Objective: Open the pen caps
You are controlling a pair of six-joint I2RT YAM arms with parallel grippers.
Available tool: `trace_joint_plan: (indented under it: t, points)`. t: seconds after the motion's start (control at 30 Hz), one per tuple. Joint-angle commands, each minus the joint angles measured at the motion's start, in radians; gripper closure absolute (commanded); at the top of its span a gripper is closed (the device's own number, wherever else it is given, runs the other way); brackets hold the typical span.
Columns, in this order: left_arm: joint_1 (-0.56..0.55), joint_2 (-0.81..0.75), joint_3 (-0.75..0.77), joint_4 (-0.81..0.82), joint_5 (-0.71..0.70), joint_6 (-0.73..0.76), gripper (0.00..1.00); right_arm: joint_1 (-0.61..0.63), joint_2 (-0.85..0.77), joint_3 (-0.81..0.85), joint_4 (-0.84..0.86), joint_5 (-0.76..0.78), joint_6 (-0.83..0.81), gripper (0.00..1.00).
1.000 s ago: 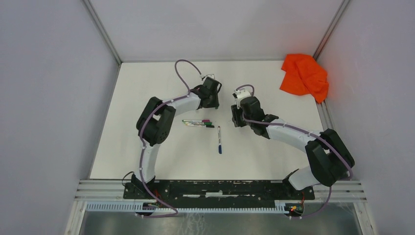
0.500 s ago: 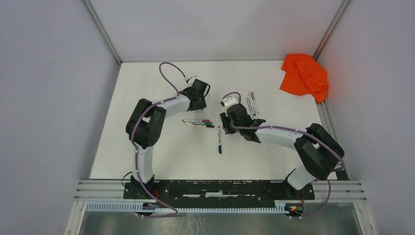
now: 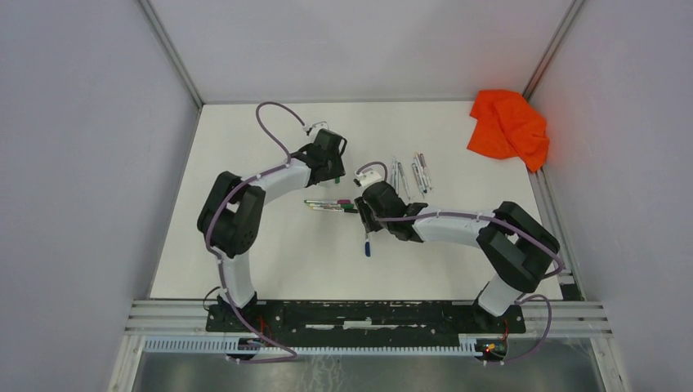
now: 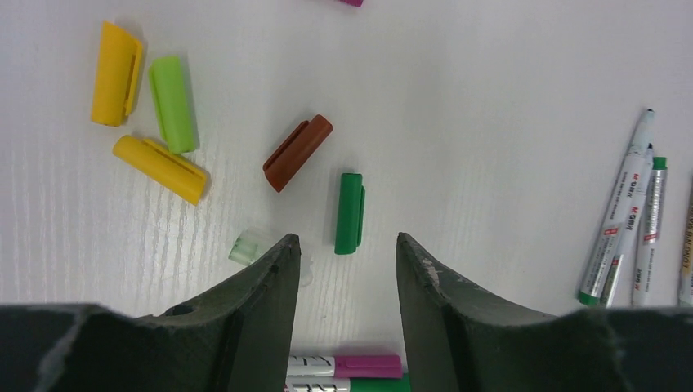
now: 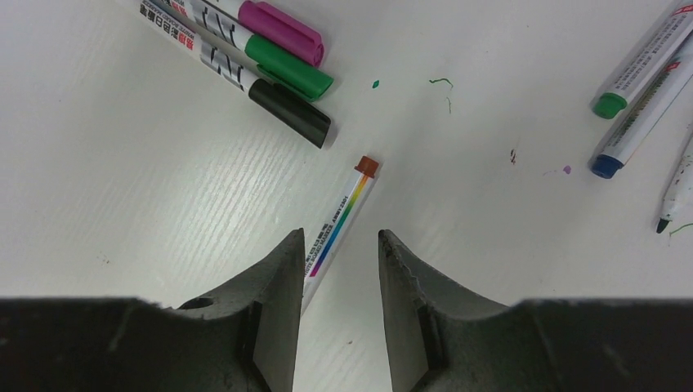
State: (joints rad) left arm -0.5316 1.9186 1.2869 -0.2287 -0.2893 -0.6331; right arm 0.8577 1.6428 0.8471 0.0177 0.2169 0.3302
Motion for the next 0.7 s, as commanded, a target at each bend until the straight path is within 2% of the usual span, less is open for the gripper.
trace_joint_plan:
  t: [0.0, 0.37, 0.67]
  points:
    - [0.005, -0.087, -0.025, 0.050, 0.007, -0.058, 0.46, 0.018, 0.043, 0.060, -0.042, 0.050, 0.029, 0.57]
    - [-0.004, -0.211, -0.084, 0.076, -0.003, -0.076, 0.46, 0.022, 0.149, 0.089, -0.110, 0.084, 0.087, 0.57]
    - [-0.029, -0.353, -0.201, 0.126, -0.009, -0.110, 0.46, 0.020, 0.132, -0.035, -0.073, 0.070, 0.172, 0.83]
